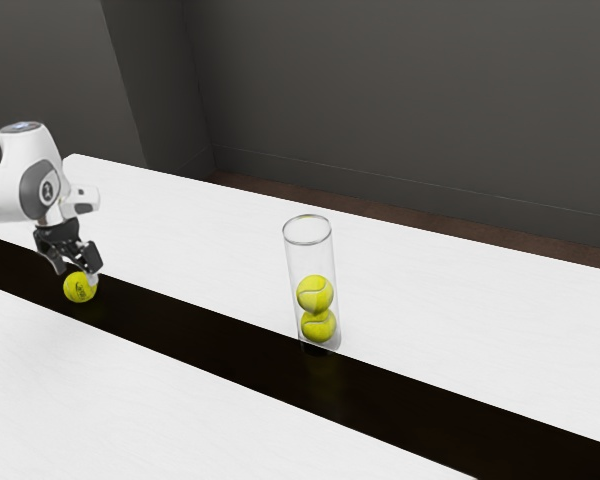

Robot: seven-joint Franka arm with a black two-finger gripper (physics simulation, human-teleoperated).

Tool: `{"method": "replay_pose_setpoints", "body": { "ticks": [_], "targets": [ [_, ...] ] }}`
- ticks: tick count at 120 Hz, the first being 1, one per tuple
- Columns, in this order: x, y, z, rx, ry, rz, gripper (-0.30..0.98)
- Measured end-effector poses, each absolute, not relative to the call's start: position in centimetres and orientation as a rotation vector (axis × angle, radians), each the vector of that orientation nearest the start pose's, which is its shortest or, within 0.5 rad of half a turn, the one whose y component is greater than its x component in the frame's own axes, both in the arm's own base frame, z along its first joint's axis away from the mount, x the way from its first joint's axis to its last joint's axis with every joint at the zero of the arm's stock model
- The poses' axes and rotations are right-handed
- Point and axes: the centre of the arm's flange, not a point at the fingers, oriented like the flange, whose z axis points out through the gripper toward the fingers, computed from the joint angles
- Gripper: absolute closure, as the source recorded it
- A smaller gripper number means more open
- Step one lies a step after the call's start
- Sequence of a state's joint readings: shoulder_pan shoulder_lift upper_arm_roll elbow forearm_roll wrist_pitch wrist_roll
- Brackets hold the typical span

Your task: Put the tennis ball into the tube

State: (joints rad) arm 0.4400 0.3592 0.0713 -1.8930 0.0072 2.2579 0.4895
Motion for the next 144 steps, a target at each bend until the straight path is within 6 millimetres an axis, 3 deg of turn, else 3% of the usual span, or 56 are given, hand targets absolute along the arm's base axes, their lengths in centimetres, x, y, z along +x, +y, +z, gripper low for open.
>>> {"method": "replay_pose_setpoints", "body": {
  "ticks": [47, 121, 144],
  "targets": [
    [56.0, 32.8, 30.0, -3.107, 0.016, 0.016, 0.00],
    [57.4, 33.9, 27.3, -3.111, 0.055, 0.037, 0.00],
    [57.6, 34.5, 25.6, -3.116, 0.053, 0.060, 0.00]
  ]
}}
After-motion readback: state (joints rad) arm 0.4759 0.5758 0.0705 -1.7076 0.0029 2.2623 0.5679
